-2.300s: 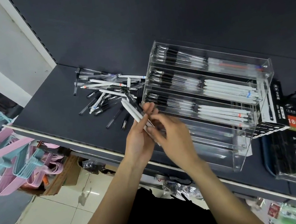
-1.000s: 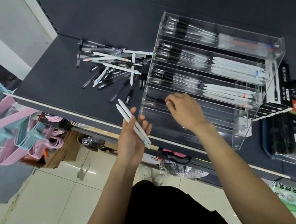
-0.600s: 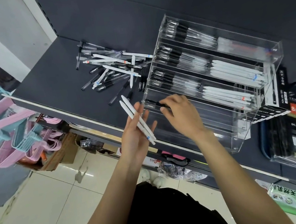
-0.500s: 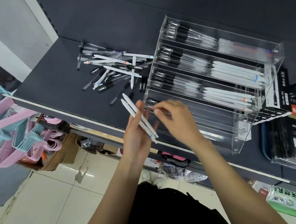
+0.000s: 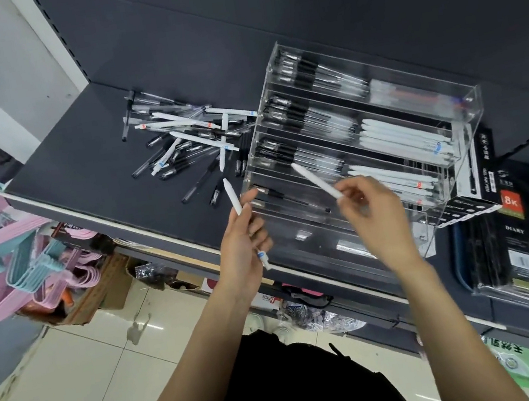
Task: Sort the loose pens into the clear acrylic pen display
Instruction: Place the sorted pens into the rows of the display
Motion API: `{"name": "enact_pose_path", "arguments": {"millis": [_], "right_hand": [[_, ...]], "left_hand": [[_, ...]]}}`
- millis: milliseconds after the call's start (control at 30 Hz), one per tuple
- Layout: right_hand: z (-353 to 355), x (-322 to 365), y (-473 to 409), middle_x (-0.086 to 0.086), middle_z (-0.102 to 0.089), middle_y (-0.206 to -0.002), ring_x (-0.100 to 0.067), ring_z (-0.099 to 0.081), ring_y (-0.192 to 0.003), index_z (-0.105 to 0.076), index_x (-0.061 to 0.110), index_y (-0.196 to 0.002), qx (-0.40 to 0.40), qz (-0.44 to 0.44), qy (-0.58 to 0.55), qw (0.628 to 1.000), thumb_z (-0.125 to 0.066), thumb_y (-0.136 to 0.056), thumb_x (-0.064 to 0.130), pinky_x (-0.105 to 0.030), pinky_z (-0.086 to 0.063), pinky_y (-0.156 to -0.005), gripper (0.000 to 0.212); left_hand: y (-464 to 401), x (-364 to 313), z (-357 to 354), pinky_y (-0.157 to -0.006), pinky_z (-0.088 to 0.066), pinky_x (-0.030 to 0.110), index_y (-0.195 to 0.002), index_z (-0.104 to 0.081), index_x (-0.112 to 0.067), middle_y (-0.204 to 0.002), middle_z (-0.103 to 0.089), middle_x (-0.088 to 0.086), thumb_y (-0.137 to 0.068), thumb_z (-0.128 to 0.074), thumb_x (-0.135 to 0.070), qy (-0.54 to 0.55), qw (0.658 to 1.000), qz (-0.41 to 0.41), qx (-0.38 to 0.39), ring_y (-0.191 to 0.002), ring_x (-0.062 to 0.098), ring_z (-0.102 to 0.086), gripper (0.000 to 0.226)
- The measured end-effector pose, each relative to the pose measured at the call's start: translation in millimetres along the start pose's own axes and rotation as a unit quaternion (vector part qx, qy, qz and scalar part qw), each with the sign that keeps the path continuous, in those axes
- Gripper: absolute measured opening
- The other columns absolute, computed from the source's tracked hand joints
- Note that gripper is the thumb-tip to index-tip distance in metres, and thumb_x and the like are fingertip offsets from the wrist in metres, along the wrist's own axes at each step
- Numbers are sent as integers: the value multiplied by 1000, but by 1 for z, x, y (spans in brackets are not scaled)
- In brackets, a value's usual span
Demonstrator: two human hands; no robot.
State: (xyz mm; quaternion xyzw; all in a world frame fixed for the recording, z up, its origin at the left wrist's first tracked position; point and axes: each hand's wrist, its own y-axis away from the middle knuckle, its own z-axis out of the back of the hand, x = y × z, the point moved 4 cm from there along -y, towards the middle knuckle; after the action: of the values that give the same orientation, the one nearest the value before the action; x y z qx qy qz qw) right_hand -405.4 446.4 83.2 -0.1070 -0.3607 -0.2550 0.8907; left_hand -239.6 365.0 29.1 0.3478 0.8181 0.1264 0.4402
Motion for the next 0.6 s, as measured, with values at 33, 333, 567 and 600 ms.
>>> {"name": "enact_pose_path", "arguments": {"millis": [33, 333, 567, 600], "right_hand": [[11, -7, 2, 0, -60, -99, -12, -57, -88, -62, 13, -108, -24, 8, 29, 999, -57, -91, 8, -20, -47, -79, 18], [75, -63, -6, -10, -63, -97, -31, -58, -90, -68, 7, -102, -167, 79, 229, 956, -59, -88, 1, -34, -47, -78, 18], [66, -82, -30, -4, -70, -87, -29, -59, -83, -72, 13, -92, -132, 139, 272, 943, -65, -85, 7, -35, -52, -72, 12], [66, -83, -31, -4, -70, -86, -29, -61, -82, -73, 13, -91, -120, 139, 272, 945, -66, -84, 7, -34, -54, -67, 11]], "left_hand": [[-1, -1, 0, -42, -27, 15, -120, -59, -17, -55, -25, -8, -103, -36, -23, 1, 1000, 2, 0, -45, 5, -22, 30], [-1, 10, -27, -85, -49, 25, -104, -64, -11, -80, -55, -4, -101, -40, -21, -9, 998, 15, 66, -78, 8, -54, 26], [13, 27, -43, -72, -43, 27, -106, -70, -24, -84, -62, -13, -96, -51, -24, -137, 989, -42, 23, -67, 6, -44, 21], [14, 29, -45, -73, -45, 25, -107, -70, -24, -81, -61, -12, -96, -52, -23, -135, 990, -47, 15, -68, 5, -46, 21]]}}
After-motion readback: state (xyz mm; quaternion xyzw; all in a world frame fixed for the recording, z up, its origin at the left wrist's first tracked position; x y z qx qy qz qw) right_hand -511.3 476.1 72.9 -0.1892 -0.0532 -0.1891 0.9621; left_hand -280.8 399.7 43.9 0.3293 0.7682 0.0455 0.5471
